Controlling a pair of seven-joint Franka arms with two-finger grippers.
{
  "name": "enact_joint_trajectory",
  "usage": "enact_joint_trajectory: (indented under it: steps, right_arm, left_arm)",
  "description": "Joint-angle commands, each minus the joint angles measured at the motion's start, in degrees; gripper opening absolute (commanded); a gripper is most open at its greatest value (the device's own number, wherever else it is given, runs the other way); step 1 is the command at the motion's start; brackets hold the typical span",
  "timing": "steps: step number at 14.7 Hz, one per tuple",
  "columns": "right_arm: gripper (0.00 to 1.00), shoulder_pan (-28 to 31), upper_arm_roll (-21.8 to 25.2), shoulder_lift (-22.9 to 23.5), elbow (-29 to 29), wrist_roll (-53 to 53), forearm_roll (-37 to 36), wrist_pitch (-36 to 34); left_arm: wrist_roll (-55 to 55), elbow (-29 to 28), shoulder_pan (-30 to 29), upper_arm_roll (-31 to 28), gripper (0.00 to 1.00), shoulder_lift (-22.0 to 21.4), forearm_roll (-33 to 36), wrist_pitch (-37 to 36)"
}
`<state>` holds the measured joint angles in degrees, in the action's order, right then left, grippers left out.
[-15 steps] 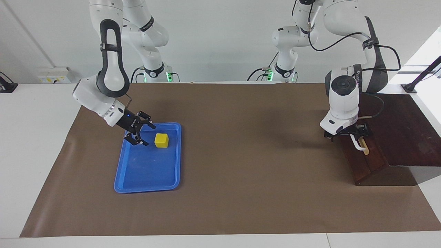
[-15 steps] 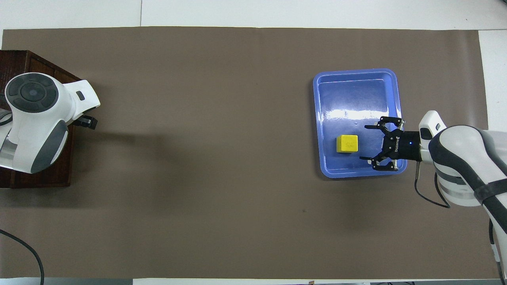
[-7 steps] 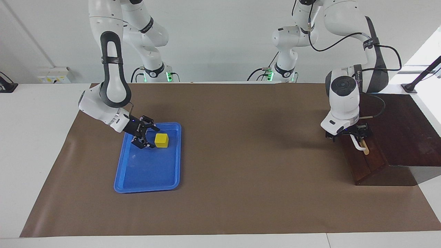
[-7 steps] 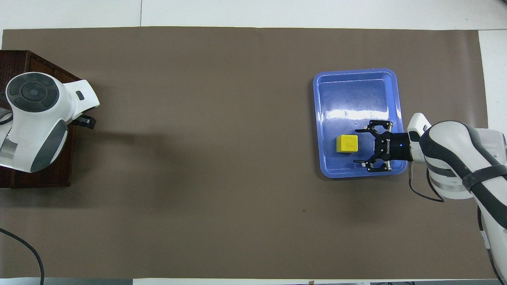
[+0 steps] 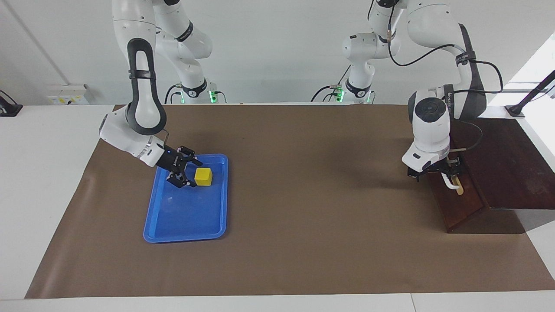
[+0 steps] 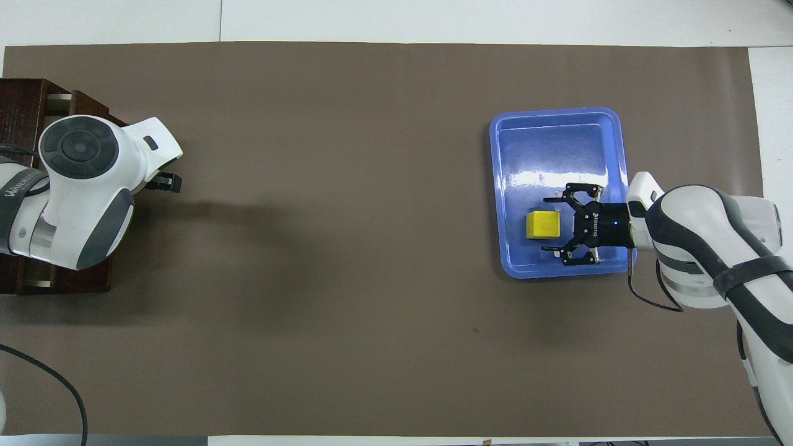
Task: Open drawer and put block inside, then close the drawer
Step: 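Grasp the yellow block with the right gripper while the left gripper pulls the drawer open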
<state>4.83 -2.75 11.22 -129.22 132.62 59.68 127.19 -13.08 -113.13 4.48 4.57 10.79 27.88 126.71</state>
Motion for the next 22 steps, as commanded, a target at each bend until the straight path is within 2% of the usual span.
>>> enact_joint_trajectory:
  steps: [1,5,7,11,13,15,16,17,18,19,22]
  right_arm:
    - [1.00,0.00,0.03,0.82,0.64,1.76,1.75,0.25]
    - [1.00,0.09,0.11,1.00,0.64,1.85,1.75,1.04]
    - [1.00,0.09,0.11,1.09,0.55,2.72,1.75,1.22]
    - [0.99,0.09,0.11,1.09,0.55,2.99,1.75,1.83]
    - [0.93,0.09,0.11,1.09,0.55,2.99,1.75,2.10]
    - [0.84,0.18,0.11,1.17,0.55,2.99,1.75,2.36]
    - [0.74,0.18,0.11,1.17,0.55,2.99,1.75,2.54]
    - [0.56,0.18,0.11,1.17,0.55,2.99,1.66,2.63]
    - [0.17,0.09,0.11,1.17,0.55,2.99,1.66,2.71]
    - [0.00,0.00,0.11,1.17,0.64,2.99,1.75,2.98]
    - [0.00,-0.09,0.11,1.26,1.51,2.90,1.58,3.68]
  left_arm:
    - [-6.41,-0.34,5.34,-0.26,1.00,0.20,-5.81,0.91]
    - [-12.14,0.37,9.66,-0.18,1.00,0.29,-7.93,0.12]
    - [-12.32,0.72,10.54,-0.26,1.00,0.29,-10.38,0.03]
    - [-11.97,1.24,9.85,-0.26,1.00,0.20,-10.39,-1.90]
    - [-11.36,4.65,9.15,-0.26,1.00,0.11,-10.48,-6.36]
    - [-11.62,10.53,8.97,-0.26,1.00,0.29,-14.24,-12.68]
    - [-12.14,13.96,9.05,-0.26,1.00,0.46,-16.52,-16.37]
    - [-12.23,16.60,9.05,-0.35,1.00,0.38,-18.20,-19.89]
    - [-12.32,18.63,9.23,-0.35,1.00,0.29,-19.43,-22.97]
    - [-12.41,20.39,9.14,-0.44,1.00,-0.06,-20.40,-25.44]
    - [-20.27,23.21,8.88,-0.79,1.00,-1.81,-25.05,-28.88]
